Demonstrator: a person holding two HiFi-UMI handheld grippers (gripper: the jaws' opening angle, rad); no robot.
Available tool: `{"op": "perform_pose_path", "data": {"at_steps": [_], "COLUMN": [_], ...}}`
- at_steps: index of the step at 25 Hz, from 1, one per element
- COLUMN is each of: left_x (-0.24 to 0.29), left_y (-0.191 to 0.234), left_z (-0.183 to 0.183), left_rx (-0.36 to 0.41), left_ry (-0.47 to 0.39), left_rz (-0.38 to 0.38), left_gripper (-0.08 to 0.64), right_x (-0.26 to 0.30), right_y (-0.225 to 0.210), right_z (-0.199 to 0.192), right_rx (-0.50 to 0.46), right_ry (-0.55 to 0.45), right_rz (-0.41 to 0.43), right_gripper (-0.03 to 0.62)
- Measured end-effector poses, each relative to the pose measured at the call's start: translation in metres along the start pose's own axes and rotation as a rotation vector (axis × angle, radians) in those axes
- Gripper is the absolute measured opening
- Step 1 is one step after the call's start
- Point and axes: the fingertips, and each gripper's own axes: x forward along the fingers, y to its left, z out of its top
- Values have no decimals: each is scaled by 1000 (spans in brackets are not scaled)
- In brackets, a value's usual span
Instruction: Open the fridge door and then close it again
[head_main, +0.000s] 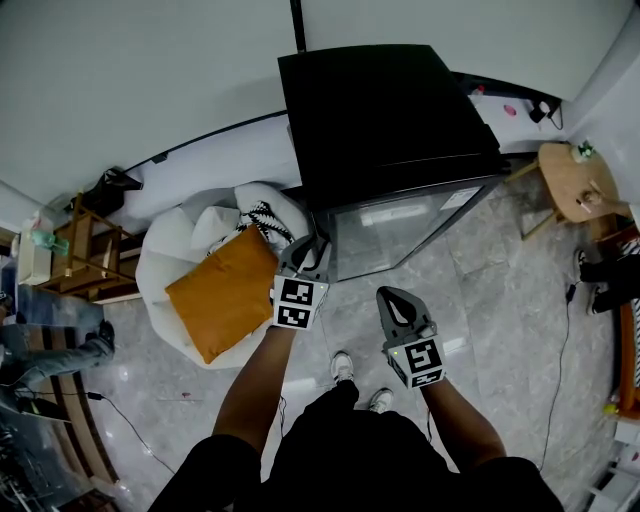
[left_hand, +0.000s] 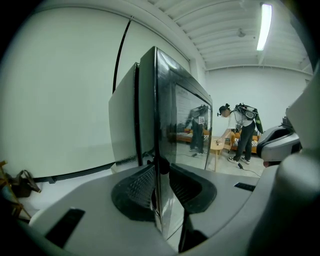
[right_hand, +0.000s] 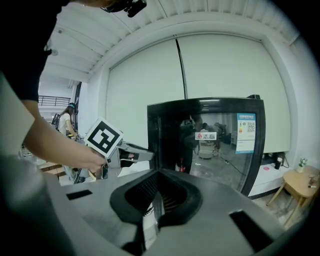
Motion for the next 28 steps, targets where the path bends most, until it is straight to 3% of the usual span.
{"op": "perform_pose_path", "data": {"at_steps": [10,28], "left_x": [-2,-51], "left_y": [-3,-64], "left_z": [-2,-20], "left_rx": [-1,-6], "left_ry": [9,-11], "left_rz": [7,-38], "left_gripper": [106,85], "right_x": [-3,-32], "right_y": [0,8], "right_z": [4,7], "right_rx": [-2,-18], "right_ry": [-15,-37], "right_rz": [1,-16], "right_gripper": [11,10]}}
